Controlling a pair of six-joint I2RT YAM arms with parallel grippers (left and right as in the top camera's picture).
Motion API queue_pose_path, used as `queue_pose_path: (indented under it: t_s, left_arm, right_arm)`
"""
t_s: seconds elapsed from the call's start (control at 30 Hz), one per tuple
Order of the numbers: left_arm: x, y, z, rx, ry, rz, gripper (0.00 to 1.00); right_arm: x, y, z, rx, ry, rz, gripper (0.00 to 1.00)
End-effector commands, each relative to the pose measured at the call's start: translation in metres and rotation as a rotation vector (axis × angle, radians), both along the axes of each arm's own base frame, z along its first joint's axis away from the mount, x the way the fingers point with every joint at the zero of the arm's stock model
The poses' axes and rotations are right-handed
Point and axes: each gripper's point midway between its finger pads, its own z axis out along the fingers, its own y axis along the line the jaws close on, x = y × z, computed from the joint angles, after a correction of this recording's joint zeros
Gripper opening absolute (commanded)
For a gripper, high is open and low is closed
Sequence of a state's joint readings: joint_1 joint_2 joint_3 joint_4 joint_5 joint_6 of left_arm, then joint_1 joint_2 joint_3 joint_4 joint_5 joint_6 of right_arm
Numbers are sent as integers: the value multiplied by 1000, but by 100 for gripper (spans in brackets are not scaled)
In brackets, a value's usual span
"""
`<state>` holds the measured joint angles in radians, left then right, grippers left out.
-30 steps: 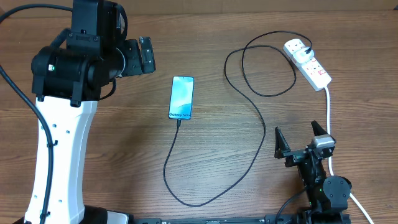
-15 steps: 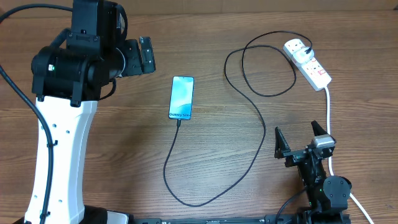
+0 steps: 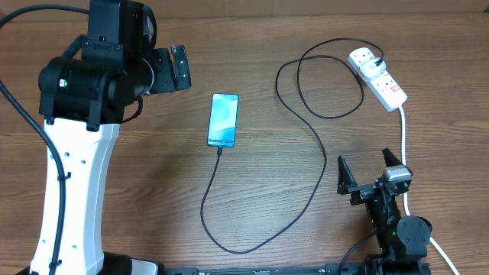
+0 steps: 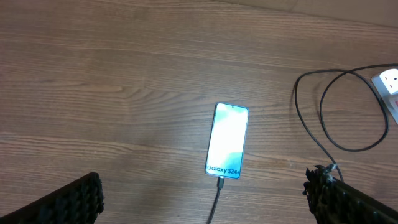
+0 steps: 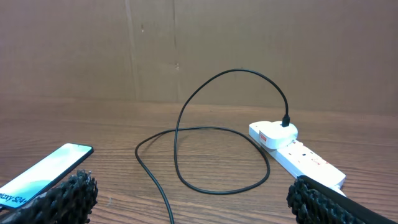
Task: Plug charger to phone and switch on socket
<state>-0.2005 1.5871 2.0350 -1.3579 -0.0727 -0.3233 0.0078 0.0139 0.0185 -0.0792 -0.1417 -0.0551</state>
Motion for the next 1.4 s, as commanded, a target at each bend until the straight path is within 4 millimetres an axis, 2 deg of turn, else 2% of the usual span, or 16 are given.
queue_pose_path:
  t_s: [0.0, 0.53, 0.77, 0.9, 1.2, 1.3, 1.37]
  left_arm:
    - [0, 4, 0, 1, -4, 22, 100]
    - [0, 4, 0, 1, -3, 23, 100]
    - [3, 4, -7, 10, 23, 24, 100]
    - [-10, 6, -9, 16, 56, 24, 100]
    - [-49, 13, 7, -5, 53, 47, 100]
    - [-62, 19, 2, 11, 57, 57, 100]
    - [-73, 25, -8, 30, 74, 67, 100]
  right_arm:
    - [0, -2, -1, 1, -6, -9, 100]
    - [0, -2, -1, 1, -6, -9, 100]
    - [0, -2, -1, 1, -6, -9, 100]
    - [0, -2, -1, 1, -6, -9, 100]
    - [0, -2, -1, 1, -6, -9, 100]
    - [0, -2, -1, 1, -6, -9, 100]
    - [0, -2, -1, 1, -6, -9, 100]
